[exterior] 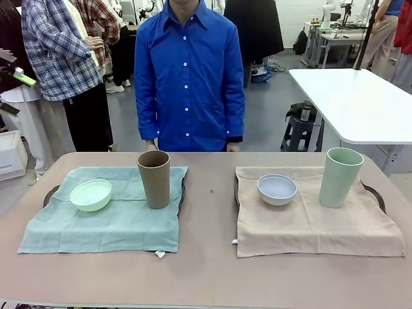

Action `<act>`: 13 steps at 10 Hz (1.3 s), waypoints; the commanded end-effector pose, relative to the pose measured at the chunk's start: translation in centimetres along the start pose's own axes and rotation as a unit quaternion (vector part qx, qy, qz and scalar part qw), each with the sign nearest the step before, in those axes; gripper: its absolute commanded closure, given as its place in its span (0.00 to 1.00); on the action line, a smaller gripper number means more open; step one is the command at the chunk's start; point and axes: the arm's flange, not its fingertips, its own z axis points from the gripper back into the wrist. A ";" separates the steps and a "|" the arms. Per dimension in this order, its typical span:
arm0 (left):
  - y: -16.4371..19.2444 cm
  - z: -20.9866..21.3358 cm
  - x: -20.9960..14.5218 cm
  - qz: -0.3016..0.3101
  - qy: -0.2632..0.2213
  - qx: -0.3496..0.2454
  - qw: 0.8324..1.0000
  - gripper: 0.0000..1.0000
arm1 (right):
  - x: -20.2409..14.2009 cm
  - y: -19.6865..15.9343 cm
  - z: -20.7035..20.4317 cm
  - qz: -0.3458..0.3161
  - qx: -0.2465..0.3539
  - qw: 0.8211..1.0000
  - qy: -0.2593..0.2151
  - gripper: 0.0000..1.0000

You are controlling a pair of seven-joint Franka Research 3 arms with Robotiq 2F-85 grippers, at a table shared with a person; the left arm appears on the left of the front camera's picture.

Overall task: Set up a tray with a mat and arrange the tableware.
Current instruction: Place the Picnic Bowl and Reusable plastic cup back onto the Handle tray in front of the human's position.

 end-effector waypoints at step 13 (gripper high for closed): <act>7.5 -2.3 0.6 0.084 0.082 -0.009 0.993 0.00 | -0.9 -6.8 -4.9 -0.290 -0.042 0.941 0.167 0.00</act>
